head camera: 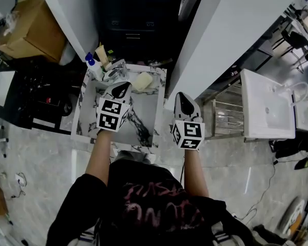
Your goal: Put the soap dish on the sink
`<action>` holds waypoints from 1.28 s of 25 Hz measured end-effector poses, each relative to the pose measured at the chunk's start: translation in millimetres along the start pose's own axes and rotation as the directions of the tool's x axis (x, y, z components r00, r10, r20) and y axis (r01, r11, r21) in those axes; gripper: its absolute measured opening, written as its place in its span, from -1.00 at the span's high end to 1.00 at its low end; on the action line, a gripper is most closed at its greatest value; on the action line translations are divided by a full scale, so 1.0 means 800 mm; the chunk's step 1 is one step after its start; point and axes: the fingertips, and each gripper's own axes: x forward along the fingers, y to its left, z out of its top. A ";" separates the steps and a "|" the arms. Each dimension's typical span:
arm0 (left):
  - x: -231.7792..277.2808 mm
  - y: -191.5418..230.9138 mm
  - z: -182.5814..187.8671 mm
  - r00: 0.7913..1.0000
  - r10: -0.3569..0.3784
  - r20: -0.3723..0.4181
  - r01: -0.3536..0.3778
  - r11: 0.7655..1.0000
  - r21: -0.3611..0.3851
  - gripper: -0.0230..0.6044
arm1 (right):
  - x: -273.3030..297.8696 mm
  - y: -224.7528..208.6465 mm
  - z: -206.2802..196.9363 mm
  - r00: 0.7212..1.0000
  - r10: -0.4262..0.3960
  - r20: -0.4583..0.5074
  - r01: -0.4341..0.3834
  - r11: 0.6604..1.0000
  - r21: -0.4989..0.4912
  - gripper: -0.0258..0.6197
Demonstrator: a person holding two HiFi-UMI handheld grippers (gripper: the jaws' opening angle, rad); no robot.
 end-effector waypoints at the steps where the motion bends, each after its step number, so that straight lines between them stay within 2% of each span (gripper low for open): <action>1: -0.005 0.000 0.005 1.000 0.006 0.012 -0.005 1.000 -0.003 0.87 | 0.000 0.001 0.003 1.000 0.003 0.005 -0.003 1.000 -0.001 0.88; 12: -0.062 0.011 0.046 0.987 0.075 0.145 -0.071 0.997 -0.029 0.87 | -0.001 0.022 0.035 0.998 0.043 0.055 -0.042 0.999 -0.022 0.88; 32: -0.119 0.032 0.082 0.959 0.134 0.249 -0.133 0.991 -0.020 0.88 | -0.004 0.039 0.087 0.990 0.074 0.119 -0.063 0.993 -0.098 0.88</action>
